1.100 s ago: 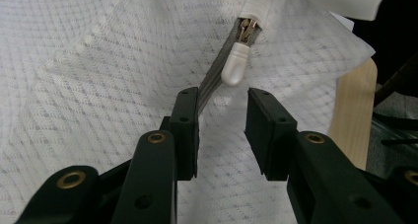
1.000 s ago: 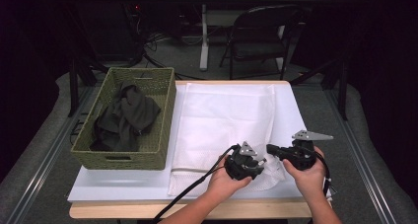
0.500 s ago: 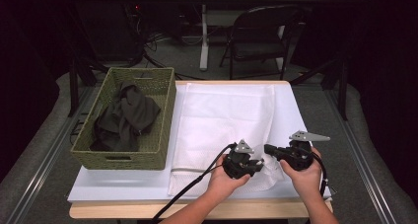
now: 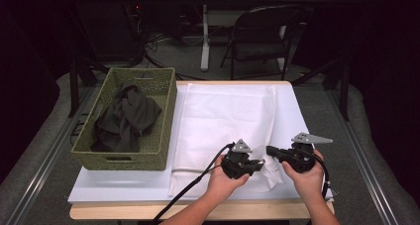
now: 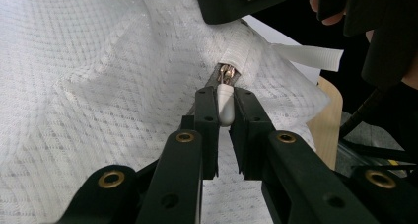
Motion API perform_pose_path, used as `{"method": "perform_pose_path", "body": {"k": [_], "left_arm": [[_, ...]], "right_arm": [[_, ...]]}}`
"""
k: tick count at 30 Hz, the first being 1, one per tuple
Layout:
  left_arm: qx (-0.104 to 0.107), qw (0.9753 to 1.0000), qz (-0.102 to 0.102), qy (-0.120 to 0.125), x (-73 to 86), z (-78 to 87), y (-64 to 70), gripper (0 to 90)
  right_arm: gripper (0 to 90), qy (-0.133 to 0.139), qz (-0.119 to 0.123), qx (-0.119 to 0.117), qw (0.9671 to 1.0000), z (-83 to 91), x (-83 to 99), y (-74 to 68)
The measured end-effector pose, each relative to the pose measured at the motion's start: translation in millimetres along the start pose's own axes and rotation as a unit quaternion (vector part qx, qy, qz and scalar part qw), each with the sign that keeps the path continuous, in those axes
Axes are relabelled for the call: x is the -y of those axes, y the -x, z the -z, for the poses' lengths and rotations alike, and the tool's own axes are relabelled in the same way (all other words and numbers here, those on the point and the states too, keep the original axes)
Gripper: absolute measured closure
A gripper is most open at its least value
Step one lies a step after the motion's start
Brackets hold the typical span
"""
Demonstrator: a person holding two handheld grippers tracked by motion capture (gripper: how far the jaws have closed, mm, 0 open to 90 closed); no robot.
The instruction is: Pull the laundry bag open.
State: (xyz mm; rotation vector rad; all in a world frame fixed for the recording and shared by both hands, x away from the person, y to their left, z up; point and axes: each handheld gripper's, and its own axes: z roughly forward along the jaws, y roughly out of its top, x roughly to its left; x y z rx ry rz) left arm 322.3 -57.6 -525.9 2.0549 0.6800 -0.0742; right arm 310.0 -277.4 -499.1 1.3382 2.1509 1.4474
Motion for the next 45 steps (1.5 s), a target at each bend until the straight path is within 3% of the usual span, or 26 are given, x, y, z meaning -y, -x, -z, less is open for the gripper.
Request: {"method": "perform_pose_path", "body": {"k": [2, 4, 5, 6, 9, 14, 17, 19, 21, 23, 35, 36, 40, 42, 45], "left_arm": [[-0.001, 1.0000, -0.003, -0.003, 0.8, -2.1, 0.2, 82.3], [-0.006, 1.0000, -0.003, -0.004, 1.8, -4.8, 0.4, 82.3], [-0.006, 1.0000, -0.003, -0.004, 1.8, -4.8, 0.4, 82.3], [-0.007, 0.9999, -0.005, -0.009, 1.8, -5.0, 0.2, 82.3], [-0.004, 1.0000, -0.002, -0.006, 2.0, -6.1, -0.2, 82.3], [-0.007, 0.9999, -0.009, -0.007, 3.8, -8.5, 1.0, 82.3], [-0.009, 0.9998, -0.016, -0.012, 4.4, -8.7, 1.7, 82.3], [-0.008, 0.9998, -0.016, -0.012, 4.5, -8.9, 1.7, 82.2], [-0.008, 0.9998, -0.014, -0.008, 4.6, -8.5, 2.0, 82.2], [0.000, 1.0000, -0.008, 0.000, 4.6, -8.0, 1.6, 82.2], [0.009, 0.9998, 0.013, 0.010, 2.4, -3.9, 0.0, 84.4], [0.012, 0.9996, 0.023, 0.012, 2.5, -4.8, -0.6, 84.6], [0.020, 0.9993, 0.032, 0.006, 3.2, -4.5, -0.9, 85.5], [0.026, 0.9987, 0.043, 0.011, 3.7, -4.3, -2.1, 85.8], [0.019, 0.9986, 0.044, 0.022, 3.7, -3.8, -2.1, 86.2]], "right_arm": [[88.8, -0.001, -0.012, -0.007, 0.9999, 0.0, 1.7, 3.0], [80.1, 0.002, -0.021, -0.010, 0.9997, 2.1, 2.6, 5.0], [80.1, 0.002, -0.021, -0.010, 0.9997, 2.1, 2.6, 5.0], [73.3, -0.002, -0.028, -0.007, 0.9996, 5.2, 2.6, 6.8], [67.1, -0.017, -0.039, -0.005, 0.9991, 7.9, 5.1, 10.1], [62.3, -0.032, -0.065, -0.020, 0.9972, 8.9, 10.4, 14.7], [64.9, -0.048, -0.072, -0.031, 0.9958, 8.1, 15.3, 14.6], [69.9, -0.047, -0.073, -0.040, 0.9954, 7.5, 17.0, 15.9], [81.4, -0.043, -0.079, -0.064, 0.9939, 7.4, 19.7, 17.1], [83.7, -0.049, -0.074, -0.067, 0.9938, 7.4, 20.2, 16.5], [84.7, -0.041, -0.053, -0.063, 0.9957, 6.7, 22.4, 7.7], [84.7, -0.039, -0.051, -0.062, 0.9960, 7.4, 22.6, 6.6], [84.7, -0.031, -0.046, -0.055, 0.9970, 8.8, 23.7, 5.6], [84.7, -0.032, -0.044, -0.054, 0.9970, 10.0, 24.3, 5.8], [84.8, -0.028, -0.043, -0.052, 0.9973, 12.0, 24.0, 5.6]]}}
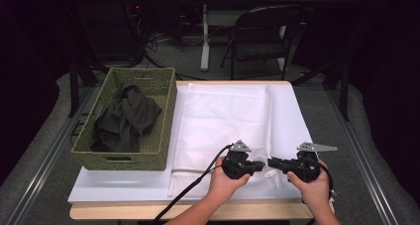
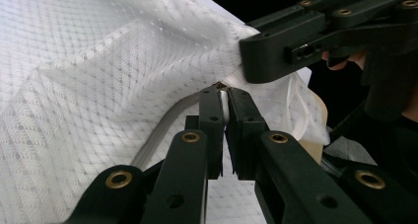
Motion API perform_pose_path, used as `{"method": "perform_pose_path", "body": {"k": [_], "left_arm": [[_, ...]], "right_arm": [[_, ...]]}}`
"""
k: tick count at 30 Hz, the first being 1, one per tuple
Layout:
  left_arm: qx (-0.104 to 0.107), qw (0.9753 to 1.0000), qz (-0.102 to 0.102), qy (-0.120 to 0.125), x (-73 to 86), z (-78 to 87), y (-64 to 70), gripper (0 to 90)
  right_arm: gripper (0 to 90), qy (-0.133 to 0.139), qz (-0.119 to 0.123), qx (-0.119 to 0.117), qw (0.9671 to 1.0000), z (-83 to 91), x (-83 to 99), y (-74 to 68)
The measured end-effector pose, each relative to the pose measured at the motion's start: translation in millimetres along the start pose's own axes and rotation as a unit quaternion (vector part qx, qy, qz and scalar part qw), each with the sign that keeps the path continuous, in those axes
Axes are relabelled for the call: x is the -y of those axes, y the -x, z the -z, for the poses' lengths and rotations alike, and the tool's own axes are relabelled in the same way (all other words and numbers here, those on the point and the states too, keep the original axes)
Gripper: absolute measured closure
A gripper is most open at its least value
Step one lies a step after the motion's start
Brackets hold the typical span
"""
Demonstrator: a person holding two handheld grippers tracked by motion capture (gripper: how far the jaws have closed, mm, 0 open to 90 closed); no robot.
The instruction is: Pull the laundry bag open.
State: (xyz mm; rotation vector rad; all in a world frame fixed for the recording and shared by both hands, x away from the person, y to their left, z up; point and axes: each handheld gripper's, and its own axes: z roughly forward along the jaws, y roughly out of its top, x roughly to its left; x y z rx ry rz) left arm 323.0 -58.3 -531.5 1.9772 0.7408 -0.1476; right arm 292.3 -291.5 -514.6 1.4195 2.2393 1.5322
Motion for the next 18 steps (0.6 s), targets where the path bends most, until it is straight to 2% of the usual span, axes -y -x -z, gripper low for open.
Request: {"method": "perform_pose_path", "body": {"k": [4, 8, 12, 18], "left_arm": [[0.005, 1.0000, 0.001, -0.002, 0.2, -0.5, -0.7, 86.6], [0.019, 0.9997, 0.015, -0.001, 0.0, -1.5, -3.0, 86.8], [0.019, 0.9997, 0.016, -0.002, -0.2, -1.6, -3.0, 86.9], [0.010, 0.9998, 0.015, -0.011, 0.4, -3.8, -2.2, 86.9]], "right_arm": [[84.6, 0.002, 0.007, 0.005, 1.0000, 1.2, 0.5, -0.5], [83.8, -0.003, 0.010, 0.006, 0.9999, 3.0, 1.1, -0.5], [81.2, -0.007, 0.013, 0.007, 0.9999, 3.5, 1.0, 1.1], [77.0, -0.034, 0.020, 0.012, 0.9991, 0.6, 1.7, 3.0]]}}
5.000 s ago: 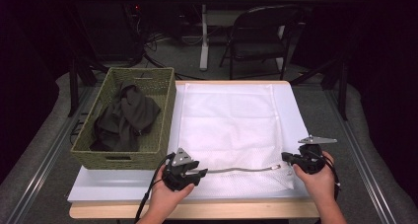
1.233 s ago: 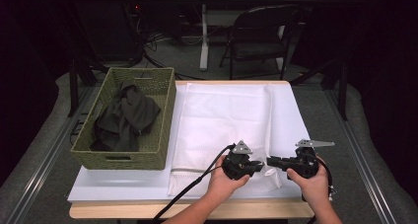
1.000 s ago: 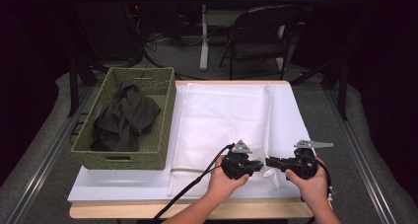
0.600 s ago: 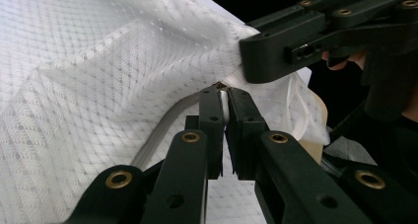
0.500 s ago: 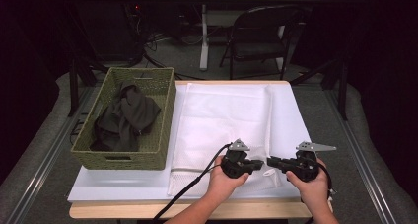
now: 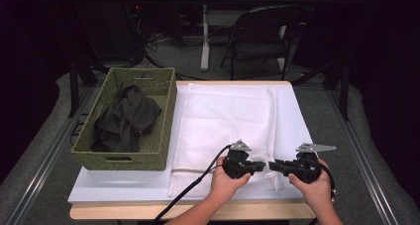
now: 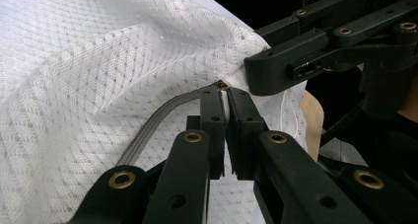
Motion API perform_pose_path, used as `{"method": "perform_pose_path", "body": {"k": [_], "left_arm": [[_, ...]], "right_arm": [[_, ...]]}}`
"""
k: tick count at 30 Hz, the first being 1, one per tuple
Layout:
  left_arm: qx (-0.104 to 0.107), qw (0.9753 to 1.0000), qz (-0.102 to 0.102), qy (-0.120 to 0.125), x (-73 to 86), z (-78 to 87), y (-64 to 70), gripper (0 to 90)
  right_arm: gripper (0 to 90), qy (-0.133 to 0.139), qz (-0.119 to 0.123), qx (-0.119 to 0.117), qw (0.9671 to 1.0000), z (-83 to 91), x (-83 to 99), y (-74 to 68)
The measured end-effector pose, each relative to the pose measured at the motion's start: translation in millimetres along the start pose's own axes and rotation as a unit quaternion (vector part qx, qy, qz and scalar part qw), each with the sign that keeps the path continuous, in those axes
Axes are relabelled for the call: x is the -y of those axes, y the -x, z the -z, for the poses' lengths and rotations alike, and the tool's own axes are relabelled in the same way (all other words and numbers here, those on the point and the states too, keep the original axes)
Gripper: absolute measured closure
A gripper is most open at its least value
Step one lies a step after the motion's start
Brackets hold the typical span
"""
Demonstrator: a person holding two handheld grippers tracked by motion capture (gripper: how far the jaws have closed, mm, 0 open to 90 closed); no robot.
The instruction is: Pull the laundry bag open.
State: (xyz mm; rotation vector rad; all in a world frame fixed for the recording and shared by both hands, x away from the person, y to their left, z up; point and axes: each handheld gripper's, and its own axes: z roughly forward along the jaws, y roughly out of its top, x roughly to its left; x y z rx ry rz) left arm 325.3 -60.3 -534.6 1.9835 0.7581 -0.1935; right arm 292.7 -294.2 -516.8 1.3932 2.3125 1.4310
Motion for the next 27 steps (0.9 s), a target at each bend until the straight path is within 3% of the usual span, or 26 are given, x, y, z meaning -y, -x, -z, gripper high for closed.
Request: {"method": "perform_pose_path", "body": {"k": [5, 10, 19, 27], "left_arm": [[-0.002, 1.0000, 0.002, 0.000, 0.7, -1.6, 0.6, 86.9], [0.002, 1.0000, 0.004, 0.001, 0.5, -2.3, -0.7, 86.9], [0.003, 1.0000, 0.009, -0.003, 1.3, -4.3, -1.9, 86.9], [0.014, 0.9997, 0.021, 0.000, 0.3, -6.4, -4.6, 86.9]], "right_arm": [[75.8, -0.023, -0.009, 0.007, 0.9997, -3.4, 0.3, 0.5], [82.2, -0.023, -0.008, 0.006, 0.9997, -3.4, 0.0, -0.3], [84.7, -0.034, -0.014, 0.007, 0.9993, -4.0, -0.4, -2.3], [85.6, -0.028, -0.037, -0.002, 0.9989, -2.6, -0.6, 0.0]]}}
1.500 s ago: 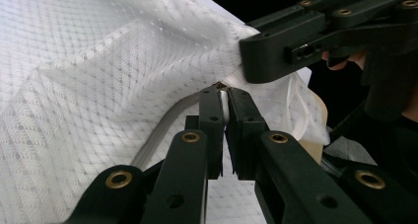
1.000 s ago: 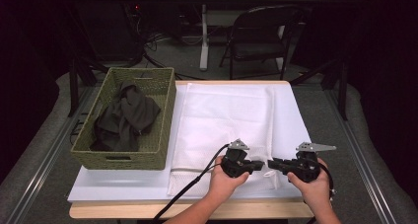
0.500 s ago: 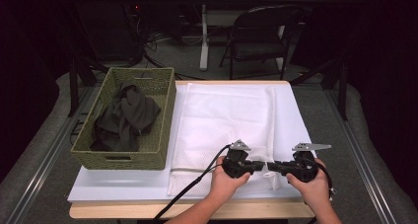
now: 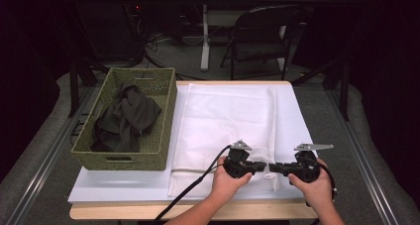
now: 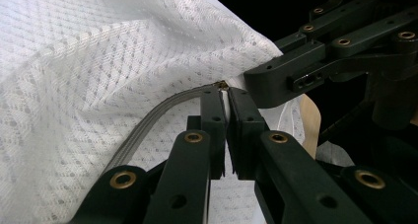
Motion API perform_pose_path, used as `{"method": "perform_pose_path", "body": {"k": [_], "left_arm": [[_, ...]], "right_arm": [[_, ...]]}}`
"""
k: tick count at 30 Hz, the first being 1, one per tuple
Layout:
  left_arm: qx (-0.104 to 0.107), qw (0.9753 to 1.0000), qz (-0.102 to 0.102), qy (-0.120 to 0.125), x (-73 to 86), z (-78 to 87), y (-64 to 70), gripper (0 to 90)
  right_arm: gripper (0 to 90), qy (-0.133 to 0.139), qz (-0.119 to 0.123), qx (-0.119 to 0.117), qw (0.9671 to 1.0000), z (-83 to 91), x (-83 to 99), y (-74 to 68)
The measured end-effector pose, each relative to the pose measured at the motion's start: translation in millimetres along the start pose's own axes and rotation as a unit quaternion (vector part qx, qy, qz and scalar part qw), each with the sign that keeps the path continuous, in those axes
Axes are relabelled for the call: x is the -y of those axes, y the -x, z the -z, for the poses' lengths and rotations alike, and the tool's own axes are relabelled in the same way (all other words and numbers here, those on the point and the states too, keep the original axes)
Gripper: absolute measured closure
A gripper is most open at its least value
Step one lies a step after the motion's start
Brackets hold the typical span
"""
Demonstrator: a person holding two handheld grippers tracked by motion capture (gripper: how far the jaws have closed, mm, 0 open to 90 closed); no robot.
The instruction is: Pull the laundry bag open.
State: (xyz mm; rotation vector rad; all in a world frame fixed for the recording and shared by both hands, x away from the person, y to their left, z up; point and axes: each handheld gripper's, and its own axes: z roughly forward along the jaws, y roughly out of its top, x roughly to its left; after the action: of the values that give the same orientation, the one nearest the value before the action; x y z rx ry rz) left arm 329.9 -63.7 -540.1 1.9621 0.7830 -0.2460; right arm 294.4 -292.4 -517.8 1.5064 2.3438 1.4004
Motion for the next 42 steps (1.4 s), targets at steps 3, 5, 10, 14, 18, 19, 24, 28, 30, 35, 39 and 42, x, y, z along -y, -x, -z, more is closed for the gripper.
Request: {"method": "perform_pose_path", "body": {"k": [3, 5, 10, 14, 18, 19, 24, 28, 30, 35, 39, 42], "left_arm": [[0.004, 1.0000, 0.004, 0.001, 0.0, -0.8, -0.1, 86.9], [0.005, 1.0000, 0.007, 0.002, -0.4, -1.1, 0.3, 86.9], [0.005, 0.9999, 0.015, 0.002, -0.2, -2.1, 1.0, 86.9], [0.005, 0.9998, 0.021, 0.001, -0.3, -1.6, 2.5, 86.9], [-0.019, 0.9996, 0.020, -0.005, 0.0, -1.6, 1.6, 86.9], [-0.019, 0.9994, 0.027, -0.004, 0.6, -0.8, 0.0, 87.0], [-0.021, 0.9994, 0.026, -0.005, 3.9, 1.9, -3.2, 86.9], [-0.027, 0.9991, 0.032, -0.005, 7.6, 4.1, -6.9, 86.9], [-0.031, 0.9989, 0.034, -0.006, 9.5, 7.0, -9.7, 86.9], [-0.039, 0.9985, 0.037, -0.009, 13.7, 13.1, -13.9, 86.8], [-0.054, 0.9977, 0.040, -0.009, 21.0, 22.6, -21.0, 86.8], [-0.065, 0.9968, 0.046, -0.009, 25.9, 30.0, -26.0, 86.8]], "right_arm": [[85.9, 0.000, -0.004, 0.001, 1.0000, 0.9, -0.4, 0.4], [86.1, -0.001, -0.009, 0.000, 1.0000, 3.0, -0.6, 3.1], [86.3, -0.003, -0.018, 0.002, 0.9998, 4.1, -0.3, 7.1], [86.5, -0.003, -0.018, 0.002, 0.9998, 4.4, -0.3, 8.1], [86.8, -0.004, -0.021, 0.009, 0.9997, 6.5, 0.2, 10.1], [86.9, -0.002, -0.017, 0.018, 0.9997, 8.0, 0.1, 11.2], [86.9, 0.002, -0.028, 0.011, 0.9996, 10.1, 1.5, 16.2], [86.8, -0.007, -0.014, 0.031, 0.9994, 9.0, 0.9, 14.2], [86.7, -0.005, -0.018, 0.032, 0.9993, 11.0, 1.3, 15.8], [86.7, -0.003, -0.028, 0.032, 0.9991, 12.3, 2.4, 19.5], [86.7, -0.004, -0.029, 0.041, 0.9987, 12.6, 3.2, 22.2], [86.7, -0.004, -0.031, 0.044, 0.9985, 13.9, 3.6, 24.6]]}}
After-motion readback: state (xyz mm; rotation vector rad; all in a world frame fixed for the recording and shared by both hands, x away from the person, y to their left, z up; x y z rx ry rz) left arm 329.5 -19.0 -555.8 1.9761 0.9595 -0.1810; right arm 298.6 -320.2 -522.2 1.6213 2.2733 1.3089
